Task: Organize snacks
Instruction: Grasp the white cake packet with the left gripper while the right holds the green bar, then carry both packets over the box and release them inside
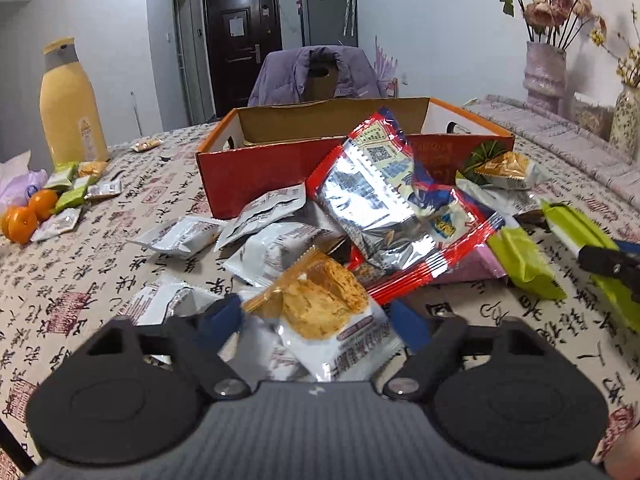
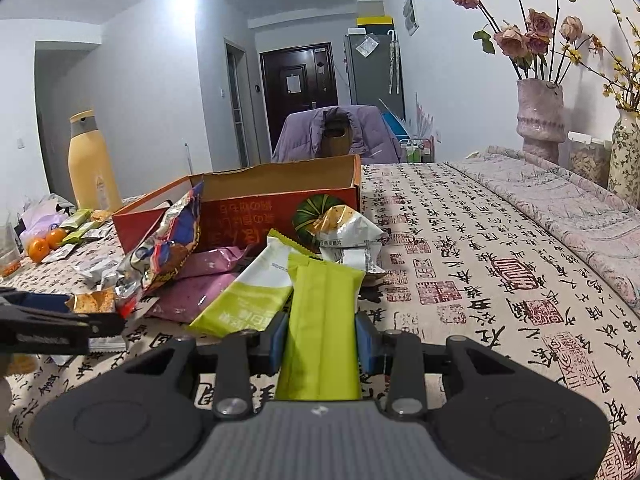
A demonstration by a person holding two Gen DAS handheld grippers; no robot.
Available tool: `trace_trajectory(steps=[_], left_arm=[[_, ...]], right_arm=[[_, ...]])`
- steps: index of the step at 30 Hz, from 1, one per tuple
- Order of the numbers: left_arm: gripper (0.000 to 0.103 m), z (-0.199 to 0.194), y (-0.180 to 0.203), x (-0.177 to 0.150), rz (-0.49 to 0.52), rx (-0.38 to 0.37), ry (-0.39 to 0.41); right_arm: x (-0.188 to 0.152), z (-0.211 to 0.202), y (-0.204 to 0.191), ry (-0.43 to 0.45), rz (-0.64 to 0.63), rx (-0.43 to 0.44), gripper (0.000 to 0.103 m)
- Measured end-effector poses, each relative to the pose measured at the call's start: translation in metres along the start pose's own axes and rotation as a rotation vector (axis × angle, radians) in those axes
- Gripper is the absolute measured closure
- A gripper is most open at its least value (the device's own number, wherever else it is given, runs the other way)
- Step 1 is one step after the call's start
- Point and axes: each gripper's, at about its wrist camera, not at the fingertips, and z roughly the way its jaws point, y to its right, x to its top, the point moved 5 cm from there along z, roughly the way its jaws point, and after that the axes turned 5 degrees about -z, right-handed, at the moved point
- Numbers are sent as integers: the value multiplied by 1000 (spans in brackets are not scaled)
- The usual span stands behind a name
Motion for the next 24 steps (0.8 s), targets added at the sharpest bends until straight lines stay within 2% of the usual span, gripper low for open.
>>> trace_trajectory(steps=[1,2,14,24], left_arm=[[32,-1,0,0,2,-3,9],[41,-2,-1,0,1,-9,15],[42,-25,-15,6,-38,-34,73],[41,-44,-19,41,-47,-57,165]], right_arm=[[0,0,0,0,0,0,69],[0,0,0,1,0,0,69],[7,-8,-5,24,-14,3,69],[40,-15,-13,97,-39,-8,69]])
